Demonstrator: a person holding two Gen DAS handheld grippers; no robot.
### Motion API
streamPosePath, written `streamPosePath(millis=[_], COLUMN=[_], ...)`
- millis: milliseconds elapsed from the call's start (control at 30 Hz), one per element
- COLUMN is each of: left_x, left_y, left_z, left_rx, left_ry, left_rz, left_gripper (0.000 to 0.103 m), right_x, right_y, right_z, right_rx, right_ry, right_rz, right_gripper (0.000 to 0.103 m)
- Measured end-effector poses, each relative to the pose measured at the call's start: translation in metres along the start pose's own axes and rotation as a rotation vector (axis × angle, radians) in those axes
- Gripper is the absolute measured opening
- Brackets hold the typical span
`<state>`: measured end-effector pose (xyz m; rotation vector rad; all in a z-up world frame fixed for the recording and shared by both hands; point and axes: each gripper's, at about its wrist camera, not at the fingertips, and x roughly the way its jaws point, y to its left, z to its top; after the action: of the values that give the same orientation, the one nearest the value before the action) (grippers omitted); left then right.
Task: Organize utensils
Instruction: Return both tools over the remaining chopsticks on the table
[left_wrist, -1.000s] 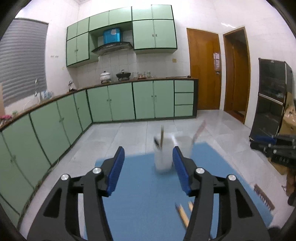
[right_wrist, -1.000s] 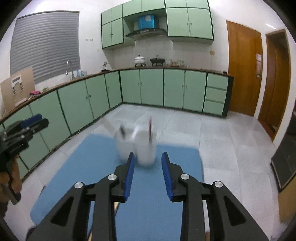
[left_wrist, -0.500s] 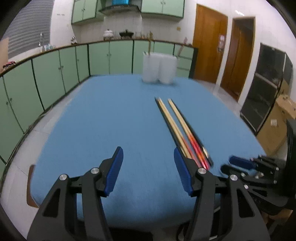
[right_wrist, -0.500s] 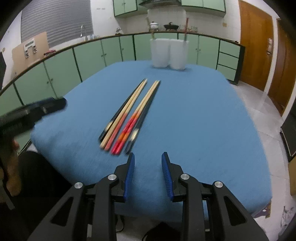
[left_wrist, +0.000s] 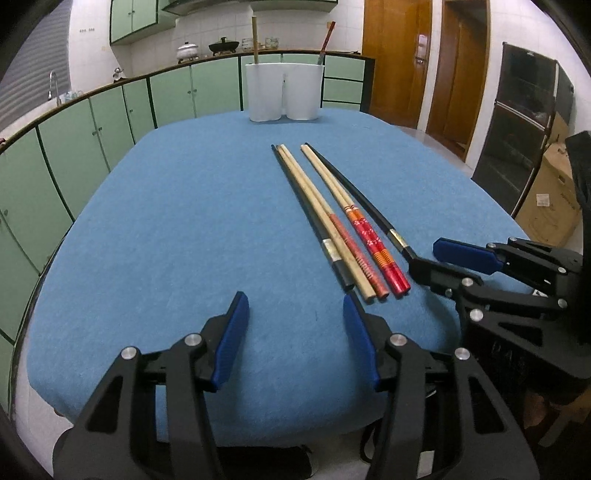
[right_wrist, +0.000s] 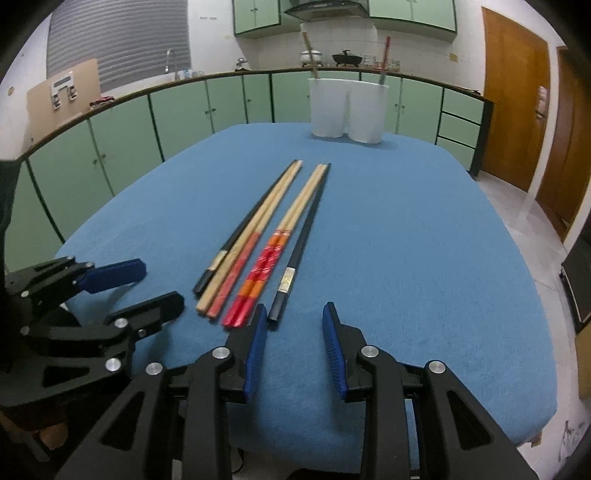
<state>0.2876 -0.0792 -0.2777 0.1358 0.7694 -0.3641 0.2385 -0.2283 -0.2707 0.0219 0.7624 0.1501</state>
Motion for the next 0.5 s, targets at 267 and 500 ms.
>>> streamPosePath(millis=[267, 500], left_x=[0.011, 0.014], left_y=[-0.011, -0.007], left_z=[0.006, 0.009], left_rx=[-0.004, -0.049], left_ry=[-0.008, -0.017], left_rz=[-0.004, 0.011], left_gripper=[0.054, 0.045], right_x=[0.000, 0.002], right_y=[-0.010, -0.014], right_z=[0.001, 0.003], right_rx=[0.020, 0.028], right_ry=[0.001, -0.002], right_rz=[0.007, 0.000], right_gripper=[0.025, 0.023])
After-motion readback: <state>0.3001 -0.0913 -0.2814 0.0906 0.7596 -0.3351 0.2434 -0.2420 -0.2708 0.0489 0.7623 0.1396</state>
